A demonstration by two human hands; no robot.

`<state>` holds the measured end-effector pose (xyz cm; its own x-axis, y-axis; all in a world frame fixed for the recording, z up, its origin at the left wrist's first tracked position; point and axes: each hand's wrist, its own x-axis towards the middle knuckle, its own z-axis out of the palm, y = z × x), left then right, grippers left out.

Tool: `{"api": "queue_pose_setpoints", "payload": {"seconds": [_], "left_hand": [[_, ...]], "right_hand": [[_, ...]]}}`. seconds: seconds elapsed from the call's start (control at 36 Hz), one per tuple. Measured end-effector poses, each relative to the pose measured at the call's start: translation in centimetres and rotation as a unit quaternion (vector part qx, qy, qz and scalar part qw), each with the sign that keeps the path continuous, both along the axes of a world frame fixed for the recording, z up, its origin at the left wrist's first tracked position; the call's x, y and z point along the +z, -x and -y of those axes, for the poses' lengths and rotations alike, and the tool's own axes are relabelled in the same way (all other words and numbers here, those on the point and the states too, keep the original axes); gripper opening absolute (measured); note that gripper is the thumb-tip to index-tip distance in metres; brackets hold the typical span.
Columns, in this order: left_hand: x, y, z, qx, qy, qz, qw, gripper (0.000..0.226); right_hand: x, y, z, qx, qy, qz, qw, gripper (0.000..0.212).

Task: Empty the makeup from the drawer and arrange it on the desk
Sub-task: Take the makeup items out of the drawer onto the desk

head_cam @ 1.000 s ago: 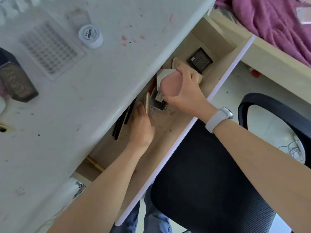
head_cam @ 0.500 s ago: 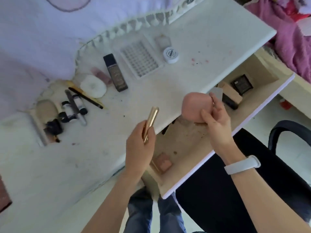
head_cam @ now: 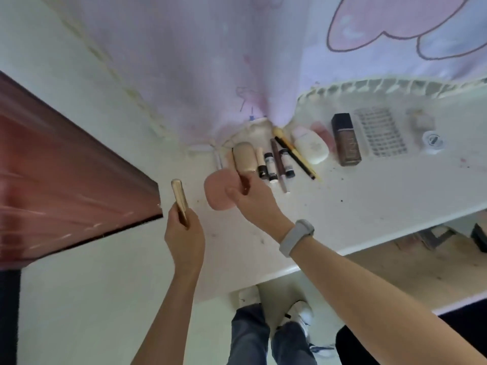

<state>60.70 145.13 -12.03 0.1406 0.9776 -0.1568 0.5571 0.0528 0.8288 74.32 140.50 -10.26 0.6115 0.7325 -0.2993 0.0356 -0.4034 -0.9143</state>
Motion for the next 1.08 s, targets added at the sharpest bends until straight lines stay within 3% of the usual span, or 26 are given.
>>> {"api": "queue_pose_setpoints", "payload": {"seconds": [0.14, 0.33, 0.47, 0.53, 0.64, 0.75, 0.83, 0.94, 1.08], "left_hand": [[-0.8, 1.6, -2.8, 0.046, 0.054, -0.022, 0.997, 0.029], [-1.3, 2.2, -3.6, 0.02, 0.088, -0.005, 0.996, 0.016], [-0.8, 1.7, -3.4, 0.007, 0.098, 0.033, 0.995, 0.007], [-0.4, 1.3, -3.2, 0.006, 0.121, 0.076, 0.99, 0.011], [0.7, -0.8, -2.5, -0.007, 0.191, 0.178, 0.965, 0.013], [1.7, -4.4, -1.1, -0.065, 0.207, 0.209, 0.954, 0.009], [2.3, -7.4, 0.6, -0.114, 0.234, 0.228, 0.938, 0.008], [2.6, -11.0, 3.5, -0.184, 0.241, 0.211, 0.929, 0.01], [0.8, -13.5, 7.6, -0.314, 0.11, 0.079, 0.94, 0.033]], "right_hand": [[-0.7, 1.0, -6.0, 0.019, 0.044, 0.045, 0.998, 0.046], [-1.5, 0.8, -9.4, 0.063, 0.144, 0.245, 0.957, 0.028], [-0.7, 0.3, -8.9, 0.085, 0.152, 0.326, 0.929, 0.032], [-0.1, -0.1, -7.4, 0.068, 0.095, 0.305, 0.945, 0.027], [0.3, -0.5, -2.2, 0.048, 0.026, 0.14, 0.989, 0.015], [-0.2, -1.5, 3.4, 0.042, 0.018, 0.068, 0.997, 0.008], [0.1, -2.8, 6.3, 0.003, 0.004, 0.05, 0.999, 0.019], [0.4, -5.1, 9.7, -0.07, 0.002, 0.08, 0.994, 0.013], [-0.4, -8.2, 14.1, -0.226, 0.03, 0.093, 0.969, 0.007]]}}
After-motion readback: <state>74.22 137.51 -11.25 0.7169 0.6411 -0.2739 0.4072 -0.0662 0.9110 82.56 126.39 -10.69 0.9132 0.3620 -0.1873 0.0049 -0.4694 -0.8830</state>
